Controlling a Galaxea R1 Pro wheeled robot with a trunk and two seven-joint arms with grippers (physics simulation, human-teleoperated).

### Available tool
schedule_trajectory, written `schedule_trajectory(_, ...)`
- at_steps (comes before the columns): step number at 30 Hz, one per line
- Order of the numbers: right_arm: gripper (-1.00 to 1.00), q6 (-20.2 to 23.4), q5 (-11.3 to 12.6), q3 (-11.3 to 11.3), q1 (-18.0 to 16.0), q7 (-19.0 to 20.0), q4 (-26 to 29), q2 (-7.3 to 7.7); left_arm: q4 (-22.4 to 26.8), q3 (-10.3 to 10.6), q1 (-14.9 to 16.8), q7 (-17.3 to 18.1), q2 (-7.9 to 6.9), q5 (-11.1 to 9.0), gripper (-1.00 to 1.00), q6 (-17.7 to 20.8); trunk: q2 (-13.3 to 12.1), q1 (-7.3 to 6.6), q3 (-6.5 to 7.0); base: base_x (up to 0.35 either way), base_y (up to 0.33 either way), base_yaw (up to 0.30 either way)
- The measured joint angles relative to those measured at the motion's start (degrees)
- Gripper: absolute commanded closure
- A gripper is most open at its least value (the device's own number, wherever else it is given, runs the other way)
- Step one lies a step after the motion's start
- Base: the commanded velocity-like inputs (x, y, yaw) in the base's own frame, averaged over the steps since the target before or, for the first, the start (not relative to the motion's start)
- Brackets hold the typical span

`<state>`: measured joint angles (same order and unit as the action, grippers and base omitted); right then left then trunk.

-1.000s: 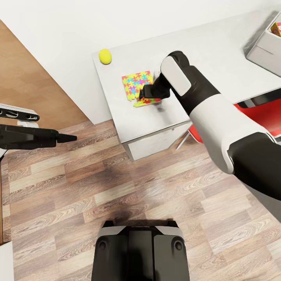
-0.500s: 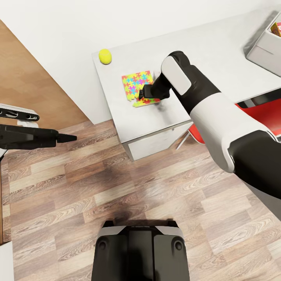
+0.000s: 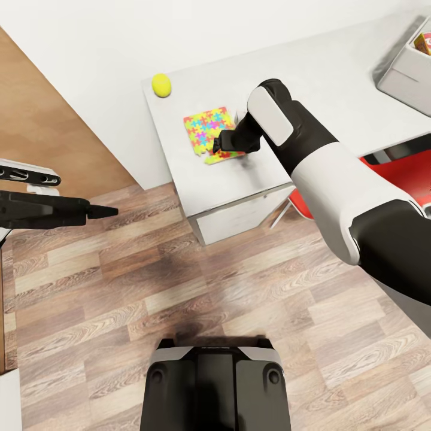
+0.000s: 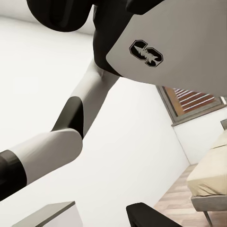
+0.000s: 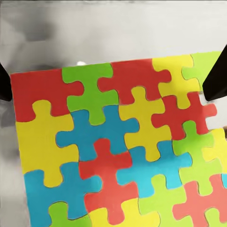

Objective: Put all the toys in the child's room - the three board games (two on the bed and one on the table), the two jigsaw puzzles on the table, and the tennis ball on the table - inside the toy box on the table in the child's room.

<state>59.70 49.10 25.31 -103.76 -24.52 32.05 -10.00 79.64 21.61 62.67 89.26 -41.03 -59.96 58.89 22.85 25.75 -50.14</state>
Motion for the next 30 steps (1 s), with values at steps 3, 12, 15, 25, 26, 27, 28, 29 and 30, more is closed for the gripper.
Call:
schedule_trajectory(3,-1.00,0.1,-0.2,0.0,0.0,0.0,0.1,0.00,0.0,0.0,0.0,-0.1,0.02,0.0,-1.00,0.0,0.0,-0.01,0.00,-0.066,0.000,0.000)
schedule_trajectory(12,-1.00,0.1,-0.3,0.0,0.0,-0.1,0.1,0.00,0.0,0.2,0.0,-0.1,0.06,0.0,-1.00,0.0,0.0,-0.01,0.00,-0.061,0.000,0.000)
schedule_trajectory(15,-1.00,0.1,-0.3,0.0,0.0,-0.1,0.1,0.00,0.0,0.2,0.0,-0.1,0.06,0.0,-1.00,0.0,0.0,-0.01,0.00,-0.049,0.000,0.000)
schedule_trajectory(25,-1.00,0.2,-0.4,0.0,0.0,-0.1,0.1,0.00,0.0,0.2,0.0,-0.3,0.06,0.1,-1.00,0.0,0.0,-0.01,0.00,-0.104,0.007,0.000)
schedule_trajectory(26,-1.00,0.1,-0.3,0.0,0.0,-0.1,0.0,0.00,0.0,0.2,0.0,-0.3,0.06,0.0,-1.00,0.0,0.0,-0.01,0.00,-0.082,0.009,0.000)
schedule_trajectory(27,-1.00,0.1,-0.3,0.0,0.0,-0.1,0.1,0.00,0.0,0.2,0.0,-0.3,0.06,0.1,-1.00,0.0,0.0,-0.01,0.00,-0.105,0.006,0.000)
schedule_trajectory(28,-1.00,0.2,-0.6,0.0,0.0,0.0,0.2,0.00,0.0,0.2,0.0,-0.3,0.06,0.1,-1.00,0.0,0.0,0.00,0.00,-0.118,0.005,0.000)
schedule_trajectory(29,-1.00,0.1,-0.5,0.0,0.0,-0.1,0.2,0.00,0.0,0.2,0.0,-0.3,0.06,0.1,-1.00,0.0,0.0,0.00,0.00,-0.142,0.003,0.000)
schedule_trajectory(30,-1.00,0.1,-0.6,0.0,0.0,-0.1,0.2,0.00,0.0,0.2,0.0,-0.3,0.06,0.1,-1.00,0.0,0.0,0.00,0.00,-0.139,0.002,0.000)
